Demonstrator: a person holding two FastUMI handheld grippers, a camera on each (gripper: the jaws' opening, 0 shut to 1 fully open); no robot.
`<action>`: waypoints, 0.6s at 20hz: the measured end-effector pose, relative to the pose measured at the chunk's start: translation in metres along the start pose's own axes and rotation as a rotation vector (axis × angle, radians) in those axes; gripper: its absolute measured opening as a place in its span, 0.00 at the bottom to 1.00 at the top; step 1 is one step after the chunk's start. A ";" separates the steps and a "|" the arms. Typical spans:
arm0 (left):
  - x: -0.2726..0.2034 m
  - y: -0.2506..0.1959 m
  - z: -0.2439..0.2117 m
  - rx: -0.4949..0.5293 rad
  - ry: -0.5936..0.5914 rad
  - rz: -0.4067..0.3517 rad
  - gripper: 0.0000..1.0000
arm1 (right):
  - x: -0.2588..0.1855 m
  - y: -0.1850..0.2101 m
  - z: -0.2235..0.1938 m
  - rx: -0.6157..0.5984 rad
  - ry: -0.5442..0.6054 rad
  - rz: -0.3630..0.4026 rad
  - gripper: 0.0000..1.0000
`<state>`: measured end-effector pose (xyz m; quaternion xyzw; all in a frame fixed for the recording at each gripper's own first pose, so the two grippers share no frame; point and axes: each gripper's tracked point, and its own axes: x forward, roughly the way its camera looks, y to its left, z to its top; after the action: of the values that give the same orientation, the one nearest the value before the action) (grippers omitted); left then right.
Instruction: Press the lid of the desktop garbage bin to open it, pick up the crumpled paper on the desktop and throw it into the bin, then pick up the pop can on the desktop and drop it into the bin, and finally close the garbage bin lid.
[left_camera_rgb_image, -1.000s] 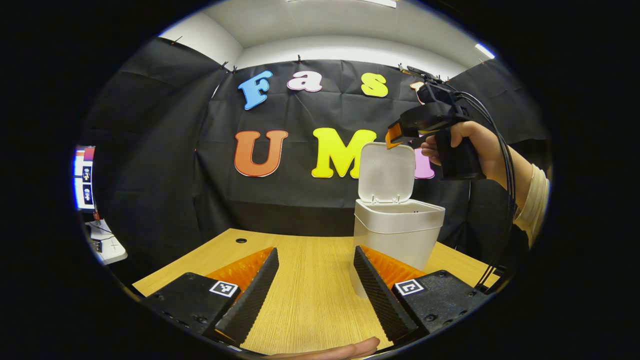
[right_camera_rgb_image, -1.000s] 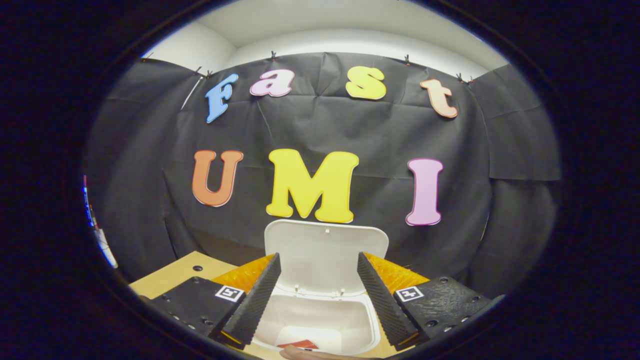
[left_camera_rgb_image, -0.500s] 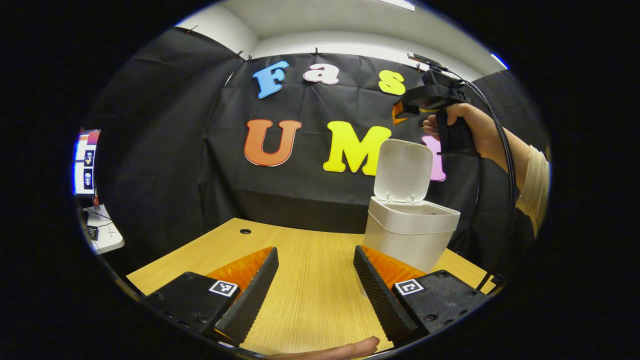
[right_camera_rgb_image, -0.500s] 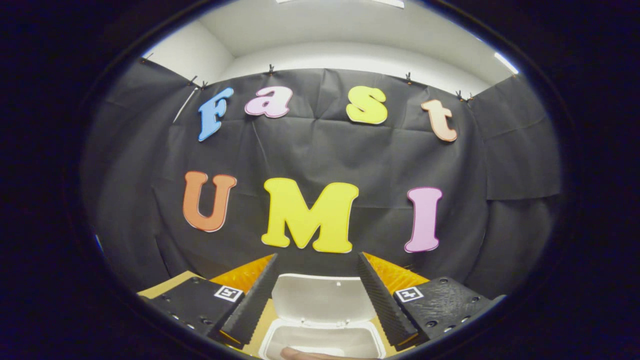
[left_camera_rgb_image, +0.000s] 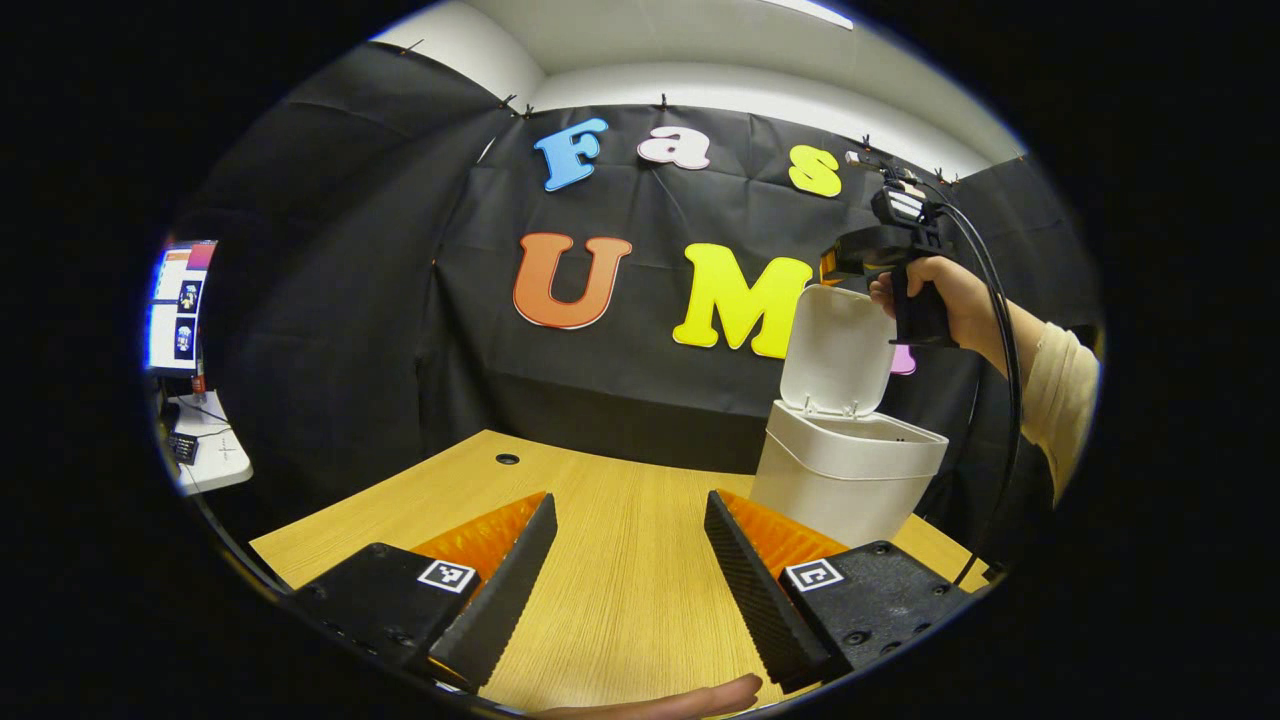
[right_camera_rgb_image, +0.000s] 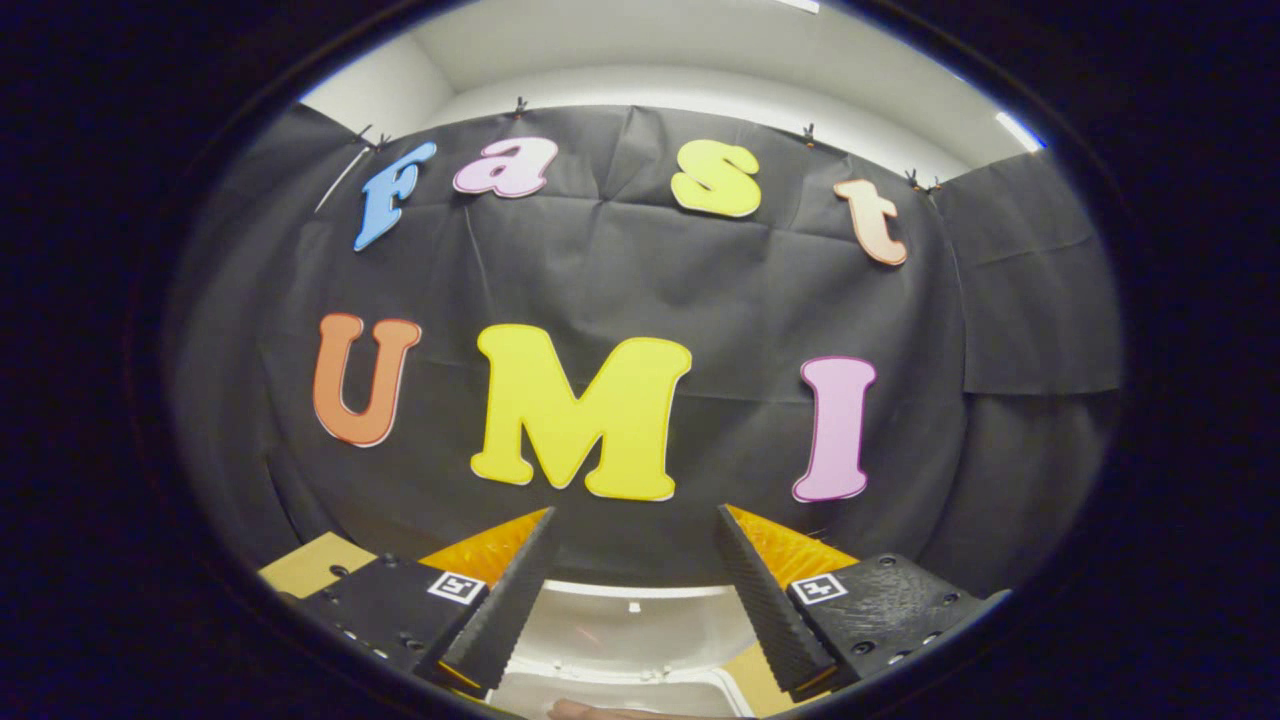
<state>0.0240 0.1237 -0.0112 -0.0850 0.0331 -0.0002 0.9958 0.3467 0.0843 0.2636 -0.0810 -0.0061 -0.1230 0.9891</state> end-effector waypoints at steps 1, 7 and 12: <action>0.000 0.000 -0.001 0.001 -0.003 -0.005 1.00 | -0.002 -0.001 0.000 0.032 0.004 0.010 0.99; 0.001 0.004 -0.003 0.022 -0.005 -0.005 0.96 | -0.025 -0.003 -0.014 0.097 0.079 0.072 0.96; 0.002 0.011 -0.006 0.072 -0.007 0.021 0.96 | -0.053 -0.002 -0.026 0.066 0.122 0.152 0.94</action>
<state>0.0255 0.1338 -0.0187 -0.0487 0.0303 0.0094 0.9983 0.2950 0.0911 0.2366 -0.0411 0.0562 -0.0518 0.9962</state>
